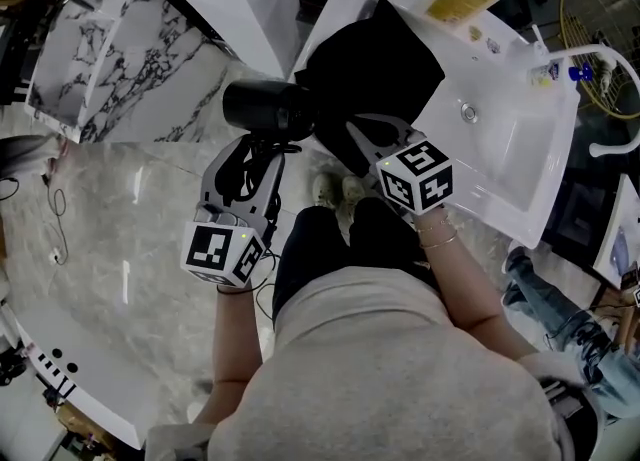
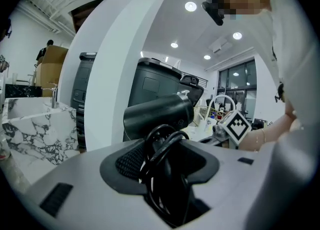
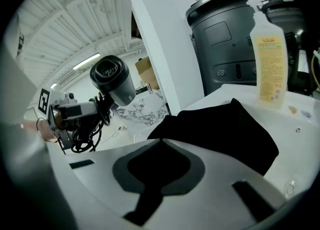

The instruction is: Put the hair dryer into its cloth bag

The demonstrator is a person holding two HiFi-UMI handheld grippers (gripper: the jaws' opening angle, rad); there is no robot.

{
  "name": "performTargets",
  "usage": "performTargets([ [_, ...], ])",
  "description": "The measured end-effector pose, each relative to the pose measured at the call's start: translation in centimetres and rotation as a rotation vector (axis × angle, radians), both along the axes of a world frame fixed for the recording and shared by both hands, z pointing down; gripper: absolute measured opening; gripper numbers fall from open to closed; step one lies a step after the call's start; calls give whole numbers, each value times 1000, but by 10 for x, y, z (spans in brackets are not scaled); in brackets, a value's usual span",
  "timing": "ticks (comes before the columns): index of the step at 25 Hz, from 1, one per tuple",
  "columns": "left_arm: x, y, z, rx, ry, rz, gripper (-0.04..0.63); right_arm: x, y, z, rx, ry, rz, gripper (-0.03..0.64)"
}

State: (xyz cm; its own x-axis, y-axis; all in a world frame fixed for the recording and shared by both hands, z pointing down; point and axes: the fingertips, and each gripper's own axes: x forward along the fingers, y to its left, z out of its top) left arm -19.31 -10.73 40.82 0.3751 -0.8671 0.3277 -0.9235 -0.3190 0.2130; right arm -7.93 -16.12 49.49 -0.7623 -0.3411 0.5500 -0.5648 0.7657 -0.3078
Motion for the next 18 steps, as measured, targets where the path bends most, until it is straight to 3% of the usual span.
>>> performTargets([
  [7, 20, 3, 12, -56, -71, 166, 195, 13, -13, -19, -43, -104, 55, 6],
  [13, 37, 5, 27, -113, -188, 315, 195, 22, -21, -34, -62, -161, 94, 6],
  [18, 45, 5, 44, -145, -331, 421, 193, 26, -21, -41, -67, -182, 110, 6],
])
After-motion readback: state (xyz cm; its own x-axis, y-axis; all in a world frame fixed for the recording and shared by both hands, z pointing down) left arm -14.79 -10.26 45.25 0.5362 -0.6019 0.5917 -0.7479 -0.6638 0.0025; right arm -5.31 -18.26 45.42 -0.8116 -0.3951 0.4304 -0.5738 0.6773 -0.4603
